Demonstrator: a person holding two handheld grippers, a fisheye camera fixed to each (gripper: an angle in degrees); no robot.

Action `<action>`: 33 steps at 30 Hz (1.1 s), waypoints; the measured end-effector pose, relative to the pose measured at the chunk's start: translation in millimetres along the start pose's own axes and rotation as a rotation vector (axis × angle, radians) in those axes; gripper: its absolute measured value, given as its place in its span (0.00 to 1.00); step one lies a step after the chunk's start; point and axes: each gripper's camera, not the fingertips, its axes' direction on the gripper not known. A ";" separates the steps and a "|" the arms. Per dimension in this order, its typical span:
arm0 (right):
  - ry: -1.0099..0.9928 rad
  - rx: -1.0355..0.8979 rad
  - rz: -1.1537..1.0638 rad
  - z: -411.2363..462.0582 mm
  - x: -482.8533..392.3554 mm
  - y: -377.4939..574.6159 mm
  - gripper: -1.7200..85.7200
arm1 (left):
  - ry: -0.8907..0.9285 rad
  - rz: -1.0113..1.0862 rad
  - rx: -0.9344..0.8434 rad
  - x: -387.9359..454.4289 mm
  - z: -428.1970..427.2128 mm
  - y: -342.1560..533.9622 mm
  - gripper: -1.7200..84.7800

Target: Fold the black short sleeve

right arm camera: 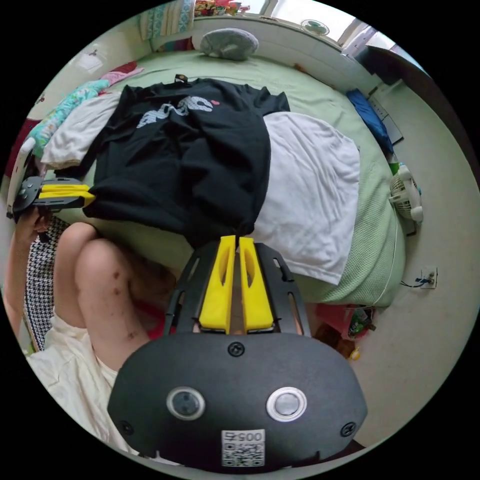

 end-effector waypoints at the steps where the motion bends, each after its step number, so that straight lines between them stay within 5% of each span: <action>1: -0.018 0.017 0.001 -8.6 4.2 4.2 0.00 | -0.004 -0.001 0.010 -1.3 -12.6 11.7 0.03; 21: -0.086 -0.020 -0.088 -87.7 16.2 79.5 0.01 | -0.222 -0.083 0.188 -32.4 -208.5 215.1 0.02; 33: -0.127 -0.248 -0.063 69.6 0.7 115.3 0.00 | 0.128 -0.272 0.137 -107.7 -115.2 304.6 0.02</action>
